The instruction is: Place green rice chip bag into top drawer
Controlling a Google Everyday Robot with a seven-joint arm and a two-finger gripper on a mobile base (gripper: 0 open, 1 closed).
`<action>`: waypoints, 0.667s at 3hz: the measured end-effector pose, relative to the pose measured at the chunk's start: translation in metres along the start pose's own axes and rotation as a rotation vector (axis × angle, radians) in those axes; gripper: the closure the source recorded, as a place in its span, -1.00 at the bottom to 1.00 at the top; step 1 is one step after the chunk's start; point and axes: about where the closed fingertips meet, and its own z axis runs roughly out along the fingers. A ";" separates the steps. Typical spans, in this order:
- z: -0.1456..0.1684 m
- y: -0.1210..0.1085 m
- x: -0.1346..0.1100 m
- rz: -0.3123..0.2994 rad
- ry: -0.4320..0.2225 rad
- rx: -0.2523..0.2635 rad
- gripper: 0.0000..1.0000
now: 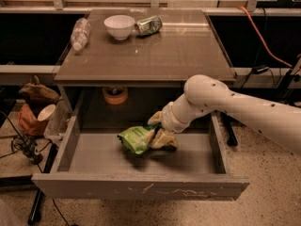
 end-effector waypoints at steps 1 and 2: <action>0.000 0.000 0.000 0.000 0.000 0.000 -1.00; 0.000 0.000 0.000 0.000 0.000 0.000 -1.00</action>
Offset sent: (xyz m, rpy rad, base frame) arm 0.0000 0.0000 0.0000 0.0000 0.0000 0.0001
